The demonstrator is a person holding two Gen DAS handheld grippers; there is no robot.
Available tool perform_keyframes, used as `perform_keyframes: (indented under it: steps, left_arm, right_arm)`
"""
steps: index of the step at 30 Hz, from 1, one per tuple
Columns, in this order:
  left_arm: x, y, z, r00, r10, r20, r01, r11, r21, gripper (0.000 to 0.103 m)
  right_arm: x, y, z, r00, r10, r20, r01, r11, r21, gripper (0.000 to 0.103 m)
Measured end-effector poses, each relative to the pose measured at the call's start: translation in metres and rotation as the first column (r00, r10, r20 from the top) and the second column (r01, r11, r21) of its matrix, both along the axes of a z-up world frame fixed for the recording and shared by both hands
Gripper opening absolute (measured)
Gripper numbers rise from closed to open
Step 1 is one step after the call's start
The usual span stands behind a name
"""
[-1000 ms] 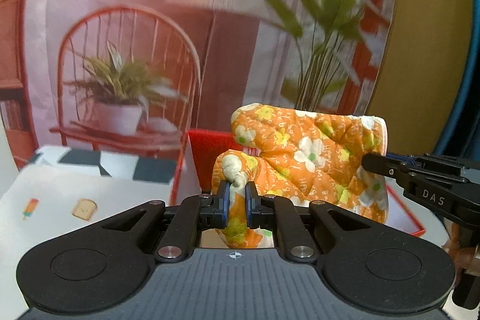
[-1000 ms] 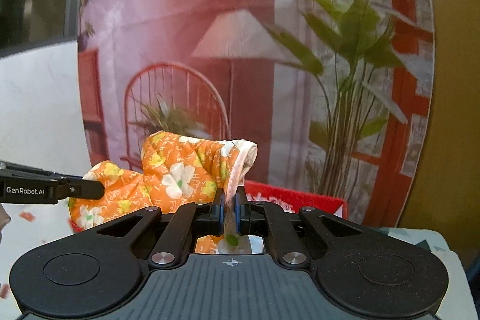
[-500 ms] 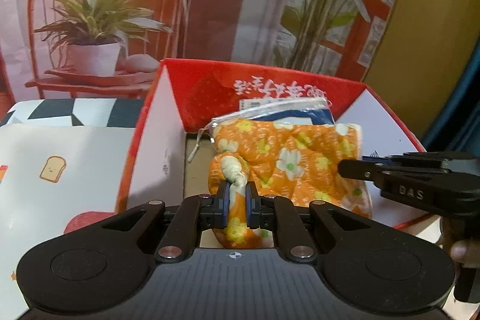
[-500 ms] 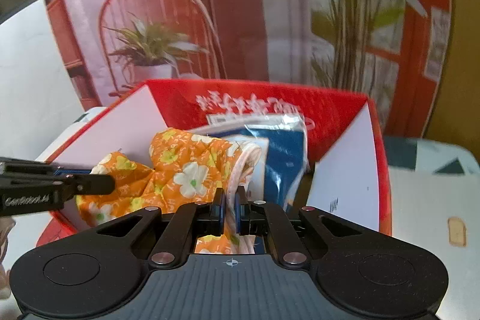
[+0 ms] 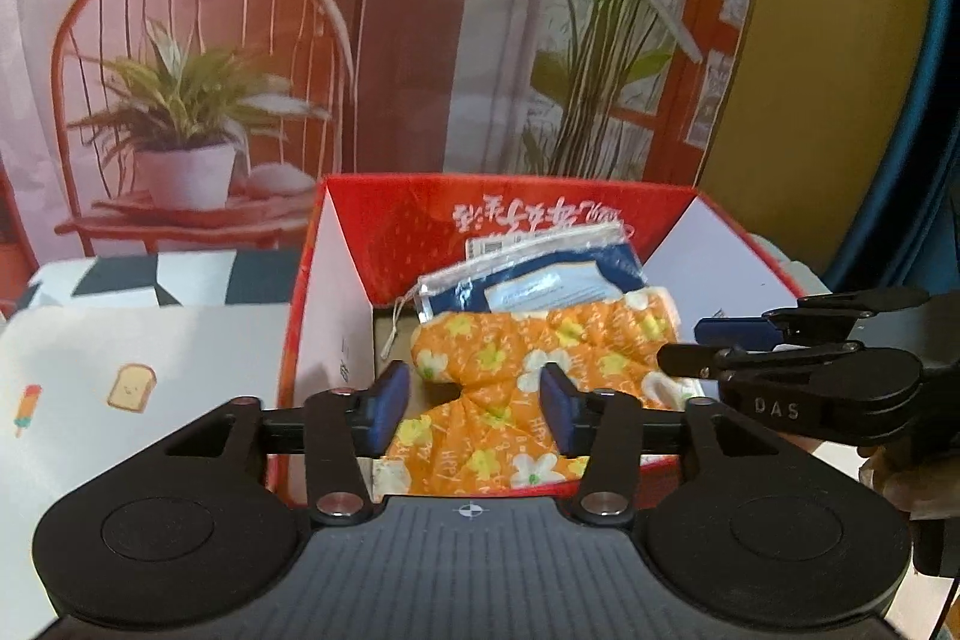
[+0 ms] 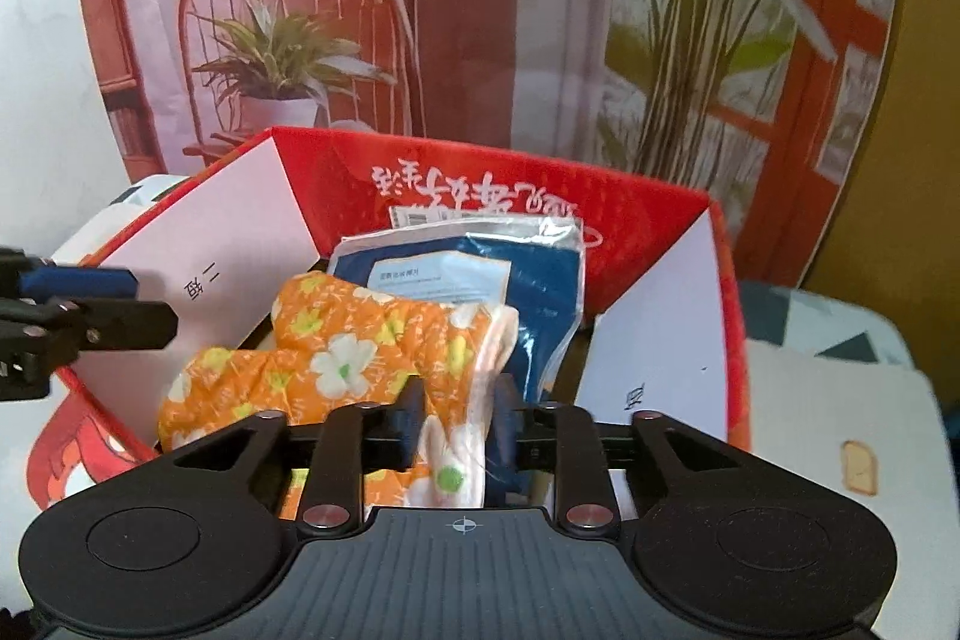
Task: Organize soft objects
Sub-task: 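Withdraw both grippers from the box toward the black fabric items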
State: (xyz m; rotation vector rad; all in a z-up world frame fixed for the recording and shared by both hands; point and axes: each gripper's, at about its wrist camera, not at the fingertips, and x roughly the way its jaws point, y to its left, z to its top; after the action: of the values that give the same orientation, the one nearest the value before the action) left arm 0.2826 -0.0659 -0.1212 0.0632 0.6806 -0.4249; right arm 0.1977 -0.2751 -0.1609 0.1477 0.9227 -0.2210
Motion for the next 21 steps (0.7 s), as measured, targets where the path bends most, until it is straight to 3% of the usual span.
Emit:
perform_keyframes:
  steps: [4,6,8,12,21]
  left_arm:
    - [-0.015,0.001,0.009,0.999,-0.008,0.041,0.007,1.0,0.023,0.061]
    - [-0.024,0.004,0.013,0.998,-0.01,0.061,0.008,0.999,0.035,0.069]
    - [-0.035,0.009,0.016,0.997,-0.007,0.079,0.003,0.999,0.048,0.078]
    - [-0.058,0.022,0.019,0.995,0.001,0.1,-0.006,0.999,0.048,0.089]
    - [-0.122,0.051,0.0,0.998,-0.005,0.061,0.001,0.998,0.057,0.091]
  right_arm:
    - [-0.012,0.01,0.012,0.999,0.016,0.042,-0.014,0.999,-0.039,0.06]
    - [-0.02,0.015,0.018,0.998,0.019,0.066,-0.015,0.998,-0.054,0.073]
    - [-0.029,0.02,0.025,0.995,0.018,0.097,-0.013,0.998,-0.06,0.094]
    - [-0.05,0.029,0.036,0.989,0.023,0.148,-0.013,0.998,-0.064,0.102]
    - [-0.11,0.057,0.043,0.972,-0.021,0.233,0.019,1.0,0.011,0.103]
